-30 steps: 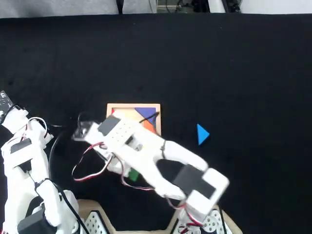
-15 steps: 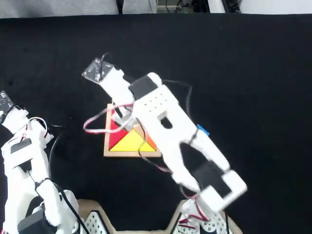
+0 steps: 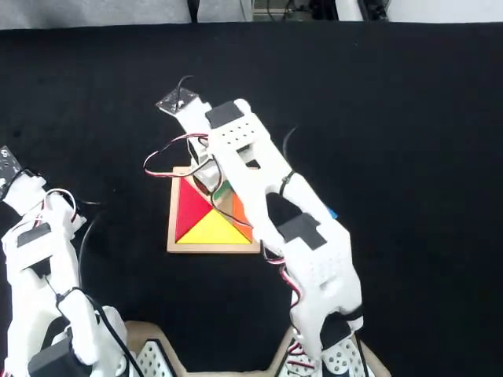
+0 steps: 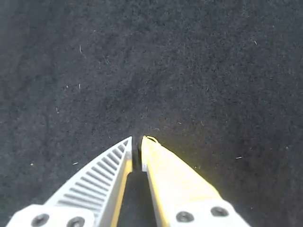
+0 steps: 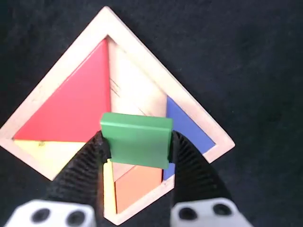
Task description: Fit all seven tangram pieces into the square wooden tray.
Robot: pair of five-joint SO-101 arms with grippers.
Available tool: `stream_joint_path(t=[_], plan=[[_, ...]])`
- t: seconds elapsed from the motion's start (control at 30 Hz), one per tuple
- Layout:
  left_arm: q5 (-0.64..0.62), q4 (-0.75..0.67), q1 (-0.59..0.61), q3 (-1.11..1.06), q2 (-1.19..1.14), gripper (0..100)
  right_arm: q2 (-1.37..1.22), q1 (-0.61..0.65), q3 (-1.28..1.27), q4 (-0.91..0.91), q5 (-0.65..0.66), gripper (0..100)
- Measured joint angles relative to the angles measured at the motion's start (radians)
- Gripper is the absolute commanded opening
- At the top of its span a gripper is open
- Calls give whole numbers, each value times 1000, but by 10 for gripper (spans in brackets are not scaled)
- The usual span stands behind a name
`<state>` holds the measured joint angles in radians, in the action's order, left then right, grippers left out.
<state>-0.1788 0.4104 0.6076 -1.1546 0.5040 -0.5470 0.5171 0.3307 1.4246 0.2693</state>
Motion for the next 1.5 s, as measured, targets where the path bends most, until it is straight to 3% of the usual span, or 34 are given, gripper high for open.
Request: stream_joint_path(t=[0.6,0.77,1.2,1.5], plan=[[0,0,0,0,0,54,-9,0,0,0,-28,15],[0,0,0,0,0,54,-9,0,0,0,-28,126],[0,0,0,0,0,54,-9,6,0,0,-28,114],[0,0,0,0,0,55,-9,44,-17,0,-34,201]])
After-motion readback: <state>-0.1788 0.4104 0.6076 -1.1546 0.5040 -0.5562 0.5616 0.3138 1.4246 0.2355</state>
